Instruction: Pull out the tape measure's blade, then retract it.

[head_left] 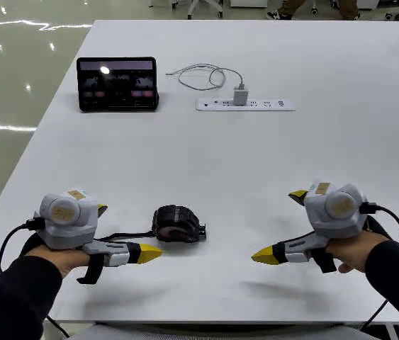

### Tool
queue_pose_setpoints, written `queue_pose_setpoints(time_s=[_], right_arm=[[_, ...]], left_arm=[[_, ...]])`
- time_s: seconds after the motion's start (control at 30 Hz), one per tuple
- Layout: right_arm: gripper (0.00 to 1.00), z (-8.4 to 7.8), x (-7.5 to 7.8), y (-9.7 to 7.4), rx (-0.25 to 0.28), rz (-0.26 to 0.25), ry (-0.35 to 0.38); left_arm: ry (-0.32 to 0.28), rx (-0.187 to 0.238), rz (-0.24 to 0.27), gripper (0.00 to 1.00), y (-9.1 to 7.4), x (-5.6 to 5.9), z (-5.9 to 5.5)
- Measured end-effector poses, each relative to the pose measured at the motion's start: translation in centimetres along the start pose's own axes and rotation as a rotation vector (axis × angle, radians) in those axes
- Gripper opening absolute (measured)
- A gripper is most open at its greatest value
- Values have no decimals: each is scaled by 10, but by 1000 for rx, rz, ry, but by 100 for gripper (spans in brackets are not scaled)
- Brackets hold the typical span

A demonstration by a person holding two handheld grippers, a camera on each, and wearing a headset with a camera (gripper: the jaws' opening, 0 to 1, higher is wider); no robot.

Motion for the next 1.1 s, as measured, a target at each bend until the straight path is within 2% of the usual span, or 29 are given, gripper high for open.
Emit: queue_pose_setpoints(time_s=[0.07, 0.13, 0.2, 0.33, 0.4, 0.47, 0.5, 0.6, 0.67, 0.8, 0.83, 0.87, 0.97, 1.1], right_arm=[[100, -8, 3, -10, -2, -16, 10], [100, -15, 7, -17, -7, -31, 18], [100, -21, 10, -27, -8, -43, 15], [100, -29, 15, -44, -13, -72, 21], [100, -32, 12, -55, -16, -78, 25], [100, -36, 12, -60, -20, -87, 26], [100, -39, 11, -64, -24, -95, 27], [100, -51, 9, -73, -40, -105, 29], [100, -56, 8, -80, -28, -110, 57], [100, -63, 4, -88, -26, -121, 62], [100, -64, 2, -91, -26, -124, 69], [100, -66, 2, -92, -27, -127, 70], [100, -71, 0, -95, -33, -127, 76], [100, -75, 5, -99, -43, -141, 73]], left_arm=[[-12, -1, 2, 100, -7, -3, -5], [-34, -22, 14, 100, -12, -7, -9], [-14, 3, 16, 100, -19, -11, -9], [-10, 10, 23, 100, -31, -17, -8], [-1, 3, 17, 100, -35, -19, -7], [36, -14, 41, 100, -38, -22, -7], [35, -16, 42, 100, -39, -22, -8], [25, -7, 30, 100, -41, -22, -7], [22, -8, 26, 99, -42, -21, -8], [18, -9, 22, 100, -44, -20, -7], [-15, -20, -9, 100, -44, -17, -8], [-15, -11, -15, 100, -45, -17, -8], [18, -32, -1, 100, -44, -19, -10], [12, -31, -12, 100, -45, -19, -9]])
Point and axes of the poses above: the centre of the closed fingertips' face, and the gripper's own axes: y roughly forward along the fingers, x roughly to its right, z roughly out of its top, the point moved 6 cm from there along -y, roughly backward along the fingers, and after that the axes turned 3 degrees about -y, right-handed, at the moved point
